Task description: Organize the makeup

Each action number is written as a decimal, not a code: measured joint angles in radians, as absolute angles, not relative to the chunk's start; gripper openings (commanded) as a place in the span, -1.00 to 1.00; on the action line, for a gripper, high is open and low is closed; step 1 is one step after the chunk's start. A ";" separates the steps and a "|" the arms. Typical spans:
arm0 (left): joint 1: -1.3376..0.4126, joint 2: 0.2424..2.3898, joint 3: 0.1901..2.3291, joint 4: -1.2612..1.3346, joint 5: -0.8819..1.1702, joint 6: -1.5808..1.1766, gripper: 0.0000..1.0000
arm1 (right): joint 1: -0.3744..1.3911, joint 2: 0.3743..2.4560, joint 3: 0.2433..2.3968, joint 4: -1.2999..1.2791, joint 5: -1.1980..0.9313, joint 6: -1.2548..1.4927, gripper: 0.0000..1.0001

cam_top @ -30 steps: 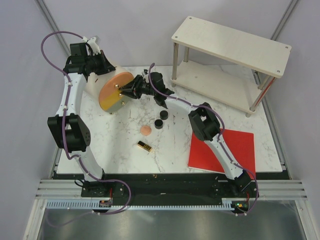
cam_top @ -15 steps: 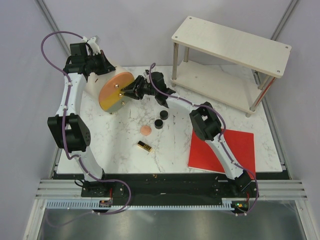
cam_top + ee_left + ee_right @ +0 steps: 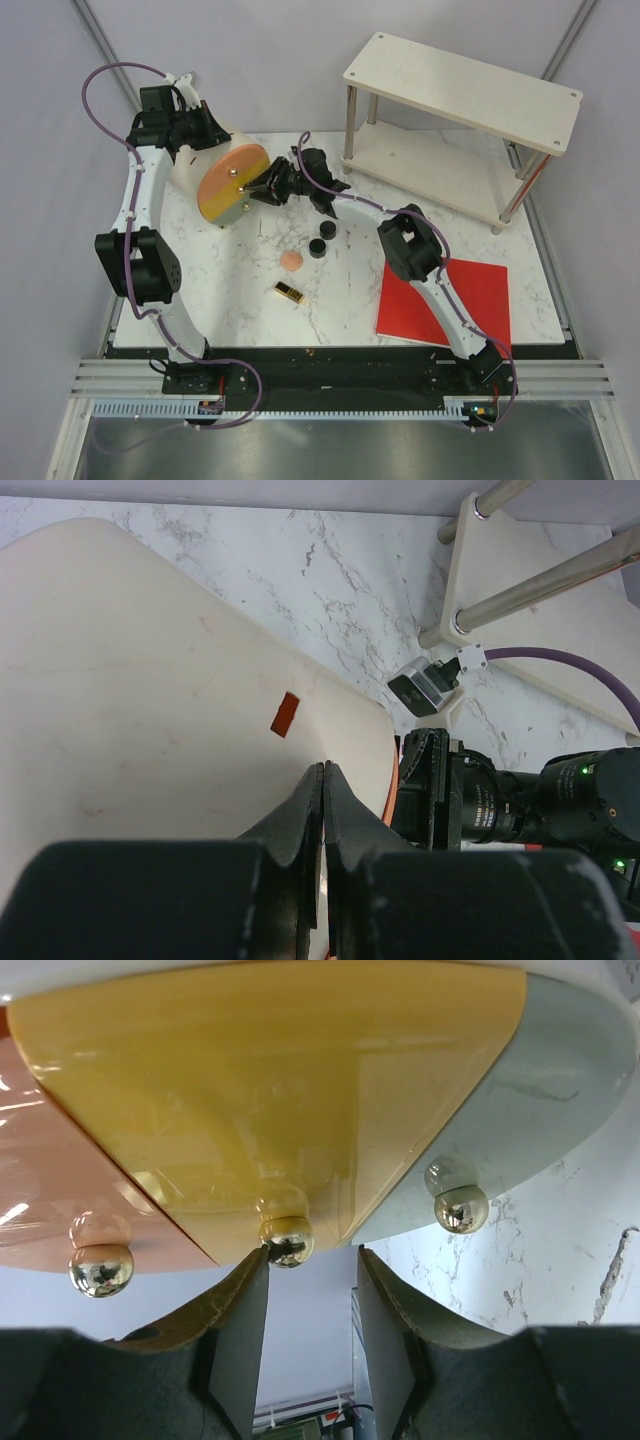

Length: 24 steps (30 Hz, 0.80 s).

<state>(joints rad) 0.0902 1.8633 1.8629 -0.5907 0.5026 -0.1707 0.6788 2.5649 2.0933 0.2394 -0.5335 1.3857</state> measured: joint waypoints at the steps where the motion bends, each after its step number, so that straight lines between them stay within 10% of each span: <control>1: 0.090 1.863 1.863 -0.591 0.503 -0.171 -0.85 | 0.679 2.566 2.096 0.239 -0.533 1.388 -0.05; 24: 0.091 1.863 1.863 -0.591 0.503 -0.171 -0.84 | 0.722 2.633 2.195 0.263 -0.529 1.448 -0.14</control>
<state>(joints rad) 0.0906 1.8633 1.8629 -0.5907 0.5030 -0.1707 0.7216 2.6331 2.1948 0.2626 -0.5293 1.4483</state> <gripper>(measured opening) 0.077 0.410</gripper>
